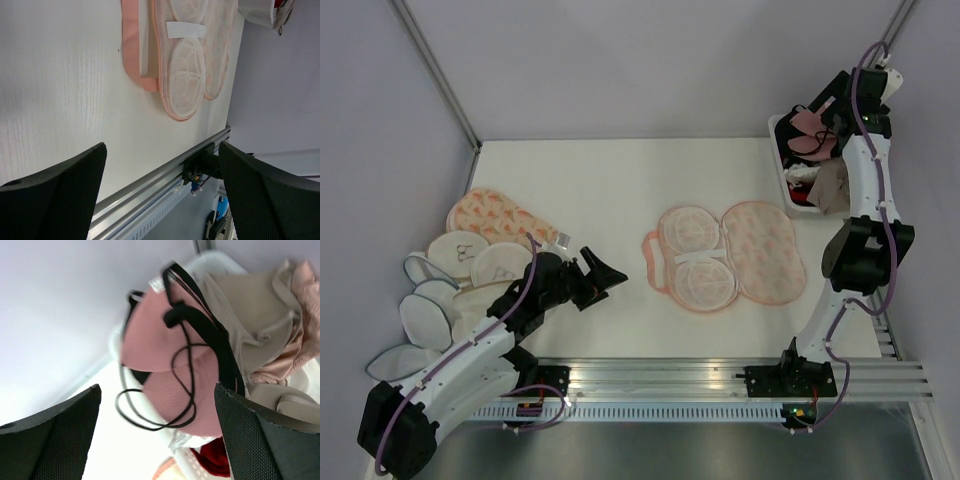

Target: Unzip the laundry bag and remove the bra

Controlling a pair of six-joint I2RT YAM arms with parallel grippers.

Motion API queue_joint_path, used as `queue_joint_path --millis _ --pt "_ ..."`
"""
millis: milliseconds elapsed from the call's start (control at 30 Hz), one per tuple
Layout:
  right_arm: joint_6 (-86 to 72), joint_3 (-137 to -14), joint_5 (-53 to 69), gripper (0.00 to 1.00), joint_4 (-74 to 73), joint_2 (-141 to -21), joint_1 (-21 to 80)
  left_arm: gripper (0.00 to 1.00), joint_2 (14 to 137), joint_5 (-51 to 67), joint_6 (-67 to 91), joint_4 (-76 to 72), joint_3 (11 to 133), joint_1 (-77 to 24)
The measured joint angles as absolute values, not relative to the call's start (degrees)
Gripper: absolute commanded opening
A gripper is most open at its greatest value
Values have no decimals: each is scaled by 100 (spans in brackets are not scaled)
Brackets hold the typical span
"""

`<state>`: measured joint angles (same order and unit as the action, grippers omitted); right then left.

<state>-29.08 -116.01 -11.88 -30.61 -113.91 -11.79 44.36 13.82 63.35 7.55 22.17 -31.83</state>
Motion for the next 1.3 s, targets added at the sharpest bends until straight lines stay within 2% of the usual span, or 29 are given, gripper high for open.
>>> queue_joint_path --millis 133,233,400,533,733,1200,1267,1300 --pt "-2849 -11688 -1083 98 -3100 -10847 -1105 96 4429 1404 6335 755 2217 -3183" --pt "-2823 -11019 -1232 98 -3048 -9942 -945 96 4412 1411 6335 753 2217 -3183" --pt "-2858 -8431 -1570 98 -2910 -7959 -408 96 4368 1483 6335 749 2217 -3157" --pt "-2882 -6283 -1861 98 -2963 -7218 -285 96 4281 1573 6335 714 2204 -3151" --pt "-2930 -4630 -2272 98 -3398 -7172 -290 96 4104 1667 6335 591 2047 -3146" --pt "-3756 -3931 -2283 98 -2681 -8077 -290 96 4136 1857 6412 27 1354 -3146" --pt "-3889 -3909 -2270 95 -2517 -8134 -290 96 4136 1859 6414 -16 1341 -3146" --pt "-3929 -3903 -2250 86 -2416 -8158 -290 96 4136 1861 6416 -27 1341 -3146"
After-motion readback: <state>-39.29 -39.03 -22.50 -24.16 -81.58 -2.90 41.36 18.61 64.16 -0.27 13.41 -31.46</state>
